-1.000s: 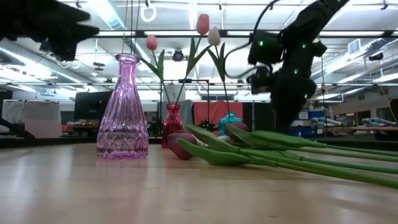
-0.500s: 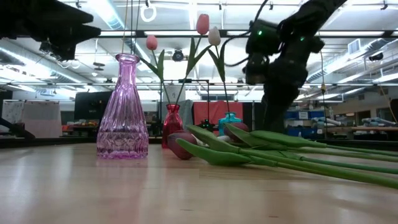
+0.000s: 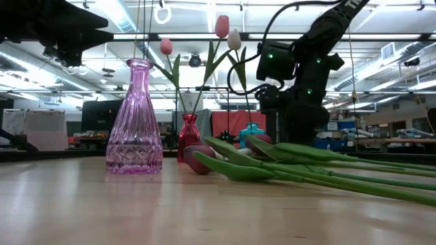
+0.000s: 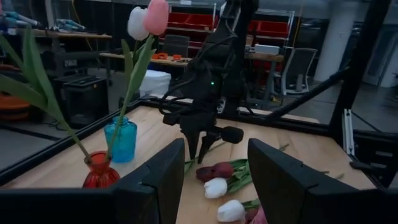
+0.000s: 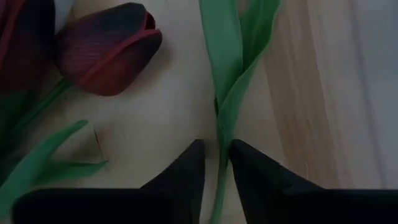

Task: Sort flowers into vase by color
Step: Put the pink flower into the red vase

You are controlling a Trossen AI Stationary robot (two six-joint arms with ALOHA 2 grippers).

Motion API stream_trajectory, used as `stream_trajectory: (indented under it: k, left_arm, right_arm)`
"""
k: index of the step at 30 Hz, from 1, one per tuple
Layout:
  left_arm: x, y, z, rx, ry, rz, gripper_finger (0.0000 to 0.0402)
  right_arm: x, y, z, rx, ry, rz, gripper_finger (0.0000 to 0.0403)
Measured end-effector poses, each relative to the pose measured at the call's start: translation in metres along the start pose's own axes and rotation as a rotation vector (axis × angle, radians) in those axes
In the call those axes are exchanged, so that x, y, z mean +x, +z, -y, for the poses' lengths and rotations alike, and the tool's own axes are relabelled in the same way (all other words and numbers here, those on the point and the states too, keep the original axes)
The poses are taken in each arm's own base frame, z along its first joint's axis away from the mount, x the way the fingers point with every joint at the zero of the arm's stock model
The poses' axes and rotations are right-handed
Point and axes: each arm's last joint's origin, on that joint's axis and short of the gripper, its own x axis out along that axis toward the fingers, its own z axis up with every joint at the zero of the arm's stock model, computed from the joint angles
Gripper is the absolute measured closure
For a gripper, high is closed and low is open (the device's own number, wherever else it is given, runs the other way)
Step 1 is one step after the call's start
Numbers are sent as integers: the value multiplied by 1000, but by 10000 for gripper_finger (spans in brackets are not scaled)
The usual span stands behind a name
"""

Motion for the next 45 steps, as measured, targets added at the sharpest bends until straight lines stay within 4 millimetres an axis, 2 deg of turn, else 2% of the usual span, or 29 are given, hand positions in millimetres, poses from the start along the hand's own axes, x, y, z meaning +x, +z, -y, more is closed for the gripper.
stream_trajectory:
  k: [5, 9, 14, 20, 25, 34, 38, 45]
  left_arm:
    - [-1, -1, 3, 18, -59, -11, 220]
    - [-1, 1, 2, -10, -47, 1, 220]
    - [7, -3, -5, -20, 134, 1, 220]
    - [23, 4, -6, -20, 143, -6, 220]
    - [41, 15, -1, 25, 104, -38, 220]
    - [77, 16, -2, 49, 103, -71, 220]
    - [100, 22, -2, 36, 88, -104, 220]
    - [153, 35, 2, 64, 21, -153, 220]
  right_arm:
    - [-6, 0, 0, 25, 67, 18, 390]
    - [-29, 10, -3, -39, 239, 152, 391]
    - [-58, 22, -12, -164, 244, 376, 397]
    - [-84, 42, -27, -275, 267, 681, 397]
    - [-97, 58, -31, -272, 282, 914, 397]
    - [-119, 72, -34, -294, 266, 1198, 397]
    - [-124, 72, -41, -346, 256, 1255, 397]
    - [-125, 70, -54, -452, 208, 1285, 398]
